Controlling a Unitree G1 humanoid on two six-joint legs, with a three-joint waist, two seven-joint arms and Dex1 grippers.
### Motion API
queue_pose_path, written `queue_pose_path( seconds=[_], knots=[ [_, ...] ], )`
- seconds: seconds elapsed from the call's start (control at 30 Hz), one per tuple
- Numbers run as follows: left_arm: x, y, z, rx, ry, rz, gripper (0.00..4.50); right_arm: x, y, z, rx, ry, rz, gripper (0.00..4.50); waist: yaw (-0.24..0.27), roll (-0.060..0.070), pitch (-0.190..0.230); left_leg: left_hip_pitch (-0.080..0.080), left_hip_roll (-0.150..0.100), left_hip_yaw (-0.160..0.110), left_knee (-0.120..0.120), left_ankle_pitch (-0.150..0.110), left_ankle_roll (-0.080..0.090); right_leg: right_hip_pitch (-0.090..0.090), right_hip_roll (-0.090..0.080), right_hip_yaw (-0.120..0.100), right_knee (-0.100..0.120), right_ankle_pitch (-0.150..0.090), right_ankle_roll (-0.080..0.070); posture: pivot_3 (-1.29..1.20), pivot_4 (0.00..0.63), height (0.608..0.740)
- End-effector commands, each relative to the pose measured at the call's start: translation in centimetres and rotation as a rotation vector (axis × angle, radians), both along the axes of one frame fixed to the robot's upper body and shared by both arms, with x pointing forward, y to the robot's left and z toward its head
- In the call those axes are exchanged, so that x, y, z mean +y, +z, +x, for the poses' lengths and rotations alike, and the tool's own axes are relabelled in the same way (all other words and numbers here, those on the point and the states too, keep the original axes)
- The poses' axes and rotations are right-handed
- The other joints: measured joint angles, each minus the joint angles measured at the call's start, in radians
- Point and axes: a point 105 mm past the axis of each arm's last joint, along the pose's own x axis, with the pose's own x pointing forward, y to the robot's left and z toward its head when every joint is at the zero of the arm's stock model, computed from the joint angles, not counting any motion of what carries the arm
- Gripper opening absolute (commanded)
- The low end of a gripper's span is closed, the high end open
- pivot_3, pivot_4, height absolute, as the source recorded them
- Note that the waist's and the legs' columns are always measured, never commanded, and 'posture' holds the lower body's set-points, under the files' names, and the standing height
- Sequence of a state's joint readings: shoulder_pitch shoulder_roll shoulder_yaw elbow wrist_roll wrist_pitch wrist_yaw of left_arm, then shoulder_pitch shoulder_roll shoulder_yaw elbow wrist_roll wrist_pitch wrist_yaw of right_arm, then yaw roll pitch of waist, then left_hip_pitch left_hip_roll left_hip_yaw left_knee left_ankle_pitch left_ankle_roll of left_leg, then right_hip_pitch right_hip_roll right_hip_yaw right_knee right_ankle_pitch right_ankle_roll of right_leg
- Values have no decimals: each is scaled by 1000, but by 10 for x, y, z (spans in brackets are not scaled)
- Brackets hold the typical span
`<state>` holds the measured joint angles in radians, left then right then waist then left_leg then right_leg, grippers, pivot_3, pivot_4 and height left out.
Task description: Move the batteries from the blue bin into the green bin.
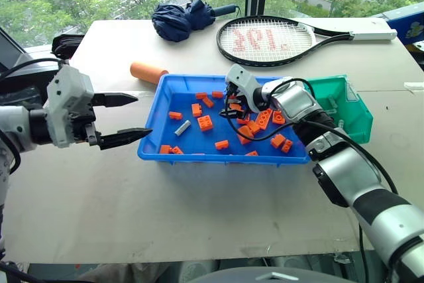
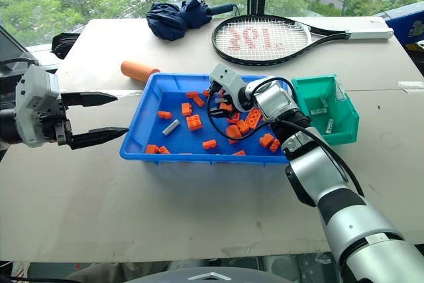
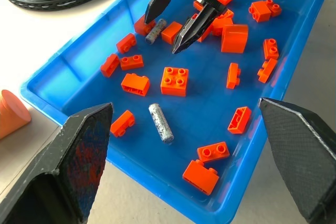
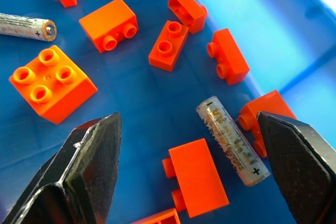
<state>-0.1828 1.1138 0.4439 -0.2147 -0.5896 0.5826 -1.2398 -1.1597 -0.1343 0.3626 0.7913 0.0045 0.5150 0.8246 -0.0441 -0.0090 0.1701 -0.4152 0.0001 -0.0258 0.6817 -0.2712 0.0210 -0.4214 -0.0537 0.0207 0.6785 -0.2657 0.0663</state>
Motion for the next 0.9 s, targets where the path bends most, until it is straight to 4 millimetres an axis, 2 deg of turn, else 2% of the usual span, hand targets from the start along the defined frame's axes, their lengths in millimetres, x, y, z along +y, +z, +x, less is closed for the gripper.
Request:
queue_pose_path(
  seconds=[0.03,0.23,0.57,0.8,0.83,0.87,0.9],
  knots=[
    [1,13,1,-49,-2,24,4500,2,6,-6,2,44,-1,4109,0,0,0,0,0,0,0,0,0,0,0,0,0,0,0,0,150,740],
    [1,12,3,-49,-9,26,4500,2,1,-17,47,99,-26,4109,0,0,0,0,0,0,0,0,0,0,0,0,0,0,0,0,150,740],
    [1,12,6,-56,-17,29,4500,-1,0,-11,28,71,-39,4109,0,0,0,0,0,0,0,0,0,0,0,0,0,0,0,0,150,740],
    [1,11,5,-56,-16,30,4500,3,-1,-14,29,87,-40,4109,0,0,0,0,0,0,0,0,0,0,0,0,0,0,0,0,150,740],
    [1,11,6,-56,-16,31,4500,2,-1,-15,28,91,-49,3610,0,0,0,0,0,0,0,0,0,0,0,0,0,0,0,0,150,740],
    [1,11,6,-56,-16,31,4500,1,-2,-15,27,94,-55,3327,0,0,0,0,0,0,0,0,0,0,0,0,0,0,0,0,150,740],
    [1,11,6,-56,-16,30,4500,0,-2,-16,29,98,-59,2758,0,0,0,0,0,0,0,0,0,0,0,0,0,0,0,0,150,740]
  ],
)
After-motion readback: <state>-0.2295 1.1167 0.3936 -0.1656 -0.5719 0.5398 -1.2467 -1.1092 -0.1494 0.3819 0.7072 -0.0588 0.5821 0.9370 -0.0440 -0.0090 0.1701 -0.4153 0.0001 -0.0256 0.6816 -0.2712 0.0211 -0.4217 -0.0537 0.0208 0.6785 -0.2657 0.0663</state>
